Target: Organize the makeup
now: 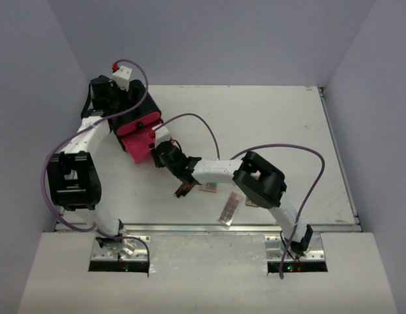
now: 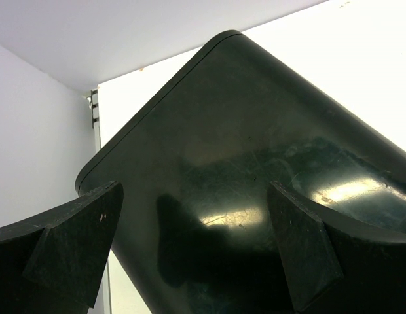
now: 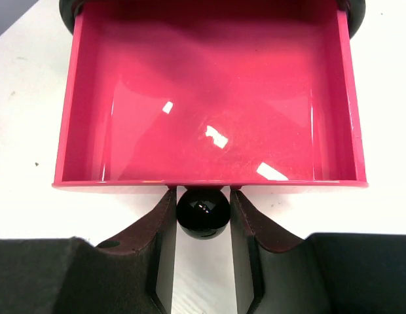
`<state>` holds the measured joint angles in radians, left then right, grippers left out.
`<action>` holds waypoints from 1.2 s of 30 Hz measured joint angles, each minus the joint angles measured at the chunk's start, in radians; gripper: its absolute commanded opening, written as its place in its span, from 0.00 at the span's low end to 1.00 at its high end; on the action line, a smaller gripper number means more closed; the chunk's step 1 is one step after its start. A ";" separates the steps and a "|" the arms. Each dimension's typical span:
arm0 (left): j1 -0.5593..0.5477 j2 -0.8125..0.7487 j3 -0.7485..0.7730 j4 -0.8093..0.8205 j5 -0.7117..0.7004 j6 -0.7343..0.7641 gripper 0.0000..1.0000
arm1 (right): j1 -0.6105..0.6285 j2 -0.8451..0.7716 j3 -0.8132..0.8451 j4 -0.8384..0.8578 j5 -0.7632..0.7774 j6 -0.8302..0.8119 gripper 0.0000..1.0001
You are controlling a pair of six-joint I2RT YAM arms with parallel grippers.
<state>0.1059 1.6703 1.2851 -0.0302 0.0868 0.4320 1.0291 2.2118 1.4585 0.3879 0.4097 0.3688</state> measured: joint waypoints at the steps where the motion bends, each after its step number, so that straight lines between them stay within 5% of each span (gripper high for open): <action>1: 0.000 0.000 0.002 -0.003 0.000 0.000 0.92 | 0.000 -0.001 -0.004 0.001 -0.002 -0.003 0.39; 6: 0.000 0.001 0.014 -0.029 0.001 -0.003 0.93 | -0.001 -0.002 0.002 -0.020 -0.032 -0.029 0.82; 10: 0.000 0.000 0.027 -0.055 0.005 -0.010 0.94 | -0.001 -0.024 -0.023 -0.032 -0.057 -0.030 0.92; 29: 0.000 -0.095 0.051 -0.312 0.181 -0.071 0.93 | -0.011 -0.523 -0.300 -0.313 -0.218 -0.033 0.99; 36: -0.094 -0.298 0.051 -0.409 0.217 -0.072 0.91 | -0.221 -0.735 -0.516 -0.483 -0.266 0.084 0.99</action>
<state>0.0119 1.3724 1.3361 -0.4393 0.3037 0.3601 0.8080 1.4765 0.9428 -0.0956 0.1436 0.4532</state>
